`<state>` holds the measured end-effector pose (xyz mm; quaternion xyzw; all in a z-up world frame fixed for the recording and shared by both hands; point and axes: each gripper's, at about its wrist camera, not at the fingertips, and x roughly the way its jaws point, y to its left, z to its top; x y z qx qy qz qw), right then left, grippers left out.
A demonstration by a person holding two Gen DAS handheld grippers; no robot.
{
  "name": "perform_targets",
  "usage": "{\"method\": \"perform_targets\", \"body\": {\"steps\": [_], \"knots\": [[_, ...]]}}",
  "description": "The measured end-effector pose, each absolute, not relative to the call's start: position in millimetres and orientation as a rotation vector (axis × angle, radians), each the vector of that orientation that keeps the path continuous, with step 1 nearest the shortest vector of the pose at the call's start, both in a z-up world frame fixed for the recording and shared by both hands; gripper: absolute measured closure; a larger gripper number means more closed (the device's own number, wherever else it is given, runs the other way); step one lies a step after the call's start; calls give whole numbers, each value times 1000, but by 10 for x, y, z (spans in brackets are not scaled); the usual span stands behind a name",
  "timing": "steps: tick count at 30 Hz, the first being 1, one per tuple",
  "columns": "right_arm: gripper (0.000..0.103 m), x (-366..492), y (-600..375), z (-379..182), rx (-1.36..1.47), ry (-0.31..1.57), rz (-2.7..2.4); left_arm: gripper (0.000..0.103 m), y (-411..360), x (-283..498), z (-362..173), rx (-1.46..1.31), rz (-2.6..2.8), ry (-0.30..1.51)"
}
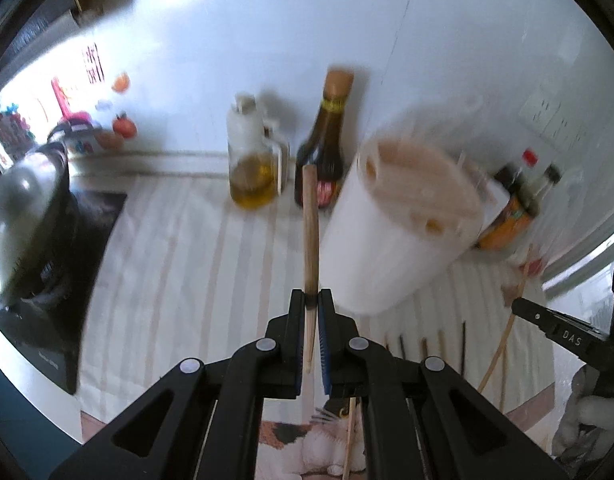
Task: Organize utensils
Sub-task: 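Lift both held chopsticks up toward the cream utensil holder, then lower both chopsticks into the holder and open both tools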
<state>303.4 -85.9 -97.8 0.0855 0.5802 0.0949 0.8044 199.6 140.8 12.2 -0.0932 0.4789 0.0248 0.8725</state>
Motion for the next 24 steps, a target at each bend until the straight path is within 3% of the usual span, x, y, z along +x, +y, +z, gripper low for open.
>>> {"method": "perform_targets", "body": {"steps": [13,24], "knots": [[97,3428,-540,194,228,918,267,99,1480,2105,1143,-193,-24,824],[97,3985,-344,591,243,760,255,99,1223,2675,1477,-136,-95,756]]}}
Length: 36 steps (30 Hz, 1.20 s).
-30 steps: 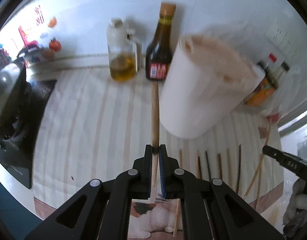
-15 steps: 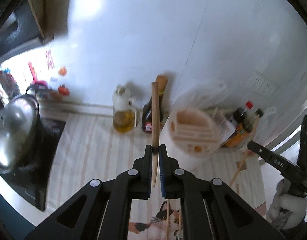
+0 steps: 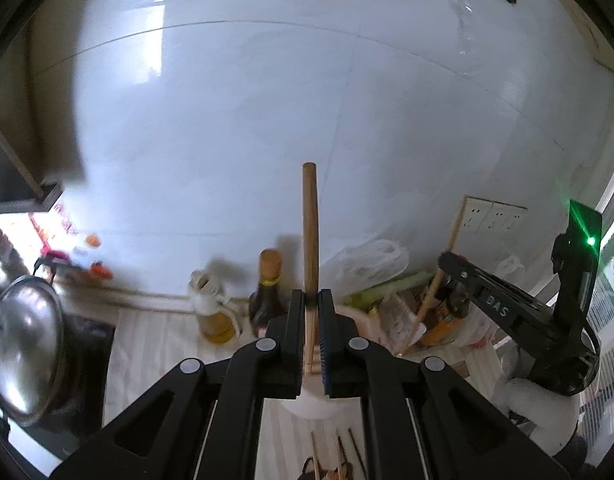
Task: Organize utensils
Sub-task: 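Lower both chopsticks into the holder and open both tools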
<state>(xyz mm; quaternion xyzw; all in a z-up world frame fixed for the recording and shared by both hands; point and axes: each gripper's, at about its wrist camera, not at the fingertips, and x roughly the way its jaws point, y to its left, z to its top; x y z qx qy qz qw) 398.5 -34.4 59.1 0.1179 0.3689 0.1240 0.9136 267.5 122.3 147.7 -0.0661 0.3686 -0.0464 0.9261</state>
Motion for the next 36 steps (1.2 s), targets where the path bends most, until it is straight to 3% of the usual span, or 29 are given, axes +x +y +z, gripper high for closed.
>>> {"method": "perform_targets", "body": {"steps": [17,36], "knots": [[97,4588,-303,178,288,702,222,99,1142,3617,880,-168,-158,866],[97,4253,-314,-164,286,663,278,99,1044,3572,567,-175,-185,949]]}}
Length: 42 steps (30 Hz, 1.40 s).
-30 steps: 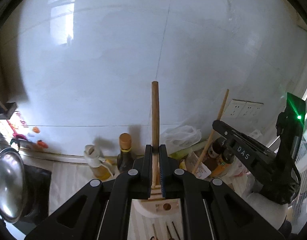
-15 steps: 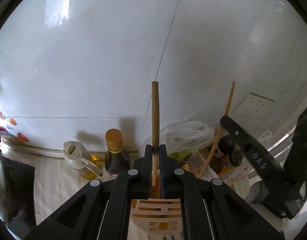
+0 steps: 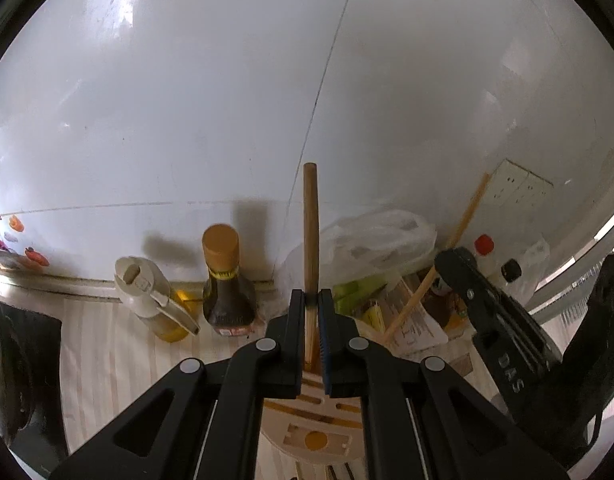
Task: Organize utensils
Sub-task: 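Lower both chopsticks into the holder and open both tools, then move both open tools back down to the chopsticks on the mat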
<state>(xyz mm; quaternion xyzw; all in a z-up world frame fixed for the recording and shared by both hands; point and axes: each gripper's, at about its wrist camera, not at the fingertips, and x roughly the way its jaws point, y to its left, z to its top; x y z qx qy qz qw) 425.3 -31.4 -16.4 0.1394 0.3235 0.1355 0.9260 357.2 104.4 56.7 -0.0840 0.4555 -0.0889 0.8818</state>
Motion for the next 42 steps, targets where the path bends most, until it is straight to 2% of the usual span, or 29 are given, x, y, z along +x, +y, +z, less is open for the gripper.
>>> {"method": "perform_targets", "body": {"steps": [7,13,14,15,16,17,18,19,22,23,24,25,27,34,42], "knots": [[96,3933,-389,-203,301,684,330,99,1006,3474,487,-157,-205,993],[95,3852,-320,-235,261,819,405,96,1041,3378,601,-210,-234,1001],[93,3852,-302,-244,254,854,415,96,1054,3354,642,-213,-229,994],[84,3848,-294,-254,251,871,415,94,1070,3318,691,-218,-222,980],[76,3832,-296,-247,250,881,408,82,1098,3278,749,-220,-208,967],[59,3803,-318,-226,261,877,406,72,1124,3237,807,-213,-190,956],[48,3779,-340,-204,270,871,407,44,1156,3192,857,-210,-175,939],[46,3725,-363,-161,276,863,396,22,1193,3144,902,-210,-155,920],[38,3585,-380,-58,243,852,345,17,1293,2977,1018,-169,-88,858],[30,3549,-374,-39,219,858,308,15,1314,2940,1029,-152,-68,849],[20,3536,-355,-24,192,867,265,8,1343,2884,1030,-131,-41,838],[14,3517,-355,-24,169,876,229,0,1372,2829,1021,-118,-20,824],[0,3436,-322,-34,117,891,159,0,1413,2733,975,-99,7,810],[0,3250,-258,-19,42,894,32,0,1425,2476,766,-42,70,839],[0,2978,-190,142,38,867,-8,0,1451,2236,817,-45,58,824]]}}
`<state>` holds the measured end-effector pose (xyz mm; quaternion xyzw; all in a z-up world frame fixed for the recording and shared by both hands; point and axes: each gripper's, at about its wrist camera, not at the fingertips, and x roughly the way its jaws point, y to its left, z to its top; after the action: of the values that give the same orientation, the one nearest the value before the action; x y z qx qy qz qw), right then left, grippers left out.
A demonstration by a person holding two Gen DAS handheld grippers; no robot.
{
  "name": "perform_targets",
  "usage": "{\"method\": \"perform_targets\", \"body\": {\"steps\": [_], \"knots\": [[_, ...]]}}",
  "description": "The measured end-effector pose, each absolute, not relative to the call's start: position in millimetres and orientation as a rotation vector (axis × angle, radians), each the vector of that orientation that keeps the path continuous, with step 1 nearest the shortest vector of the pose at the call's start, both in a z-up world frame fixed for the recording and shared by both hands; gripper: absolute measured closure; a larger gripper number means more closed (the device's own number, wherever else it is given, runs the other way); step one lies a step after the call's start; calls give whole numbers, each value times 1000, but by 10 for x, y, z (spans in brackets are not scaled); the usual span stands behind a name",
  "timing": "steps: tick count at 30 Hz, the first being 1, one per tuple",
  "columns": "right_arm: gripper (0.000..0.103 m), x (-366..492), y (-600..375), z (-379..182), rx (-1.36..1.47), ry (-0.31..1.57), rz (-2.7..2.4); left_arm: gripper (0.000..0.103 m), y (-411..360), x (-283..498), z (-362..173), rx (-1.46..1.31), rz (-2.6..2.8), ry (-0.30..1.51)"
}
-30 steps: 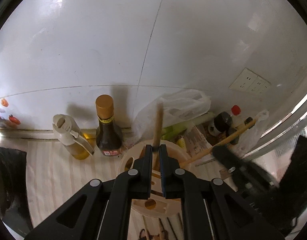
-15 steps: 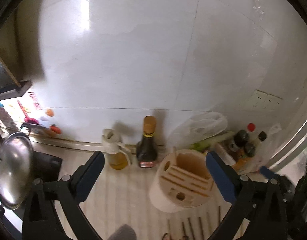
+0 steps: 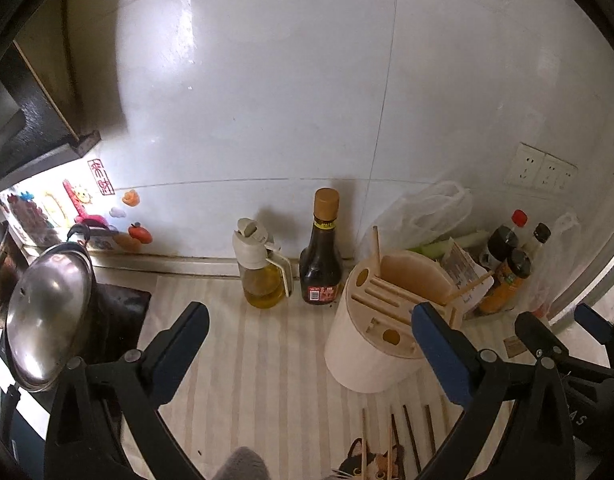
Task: Organize utensils
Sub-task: 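Move both open tools back down to the chopsticks on the mat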
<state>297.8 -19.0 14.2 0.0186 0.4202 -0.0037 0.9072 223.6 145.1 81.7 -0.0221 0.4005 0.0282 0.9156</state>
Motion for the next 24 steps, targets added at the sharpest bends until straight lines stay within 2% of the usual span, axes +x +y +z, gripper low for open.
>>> {"method": "perform_targets", "body": {"steps": [11,18,23,24], "knots": [[0,2523,-580,152,222,879,38,0,1281,1798,789,5,91,826],[0,2283,-1075,-238,247,936,12,0,1060,1546,308,-7,134,907],[0,2222,-1451,-708,230,1092,10,0,930,1449,-192,-25,142,1001],[5,2219,-1506,-797,230,1115,11,0,910,1447,-268,-23,141,1021]]}}
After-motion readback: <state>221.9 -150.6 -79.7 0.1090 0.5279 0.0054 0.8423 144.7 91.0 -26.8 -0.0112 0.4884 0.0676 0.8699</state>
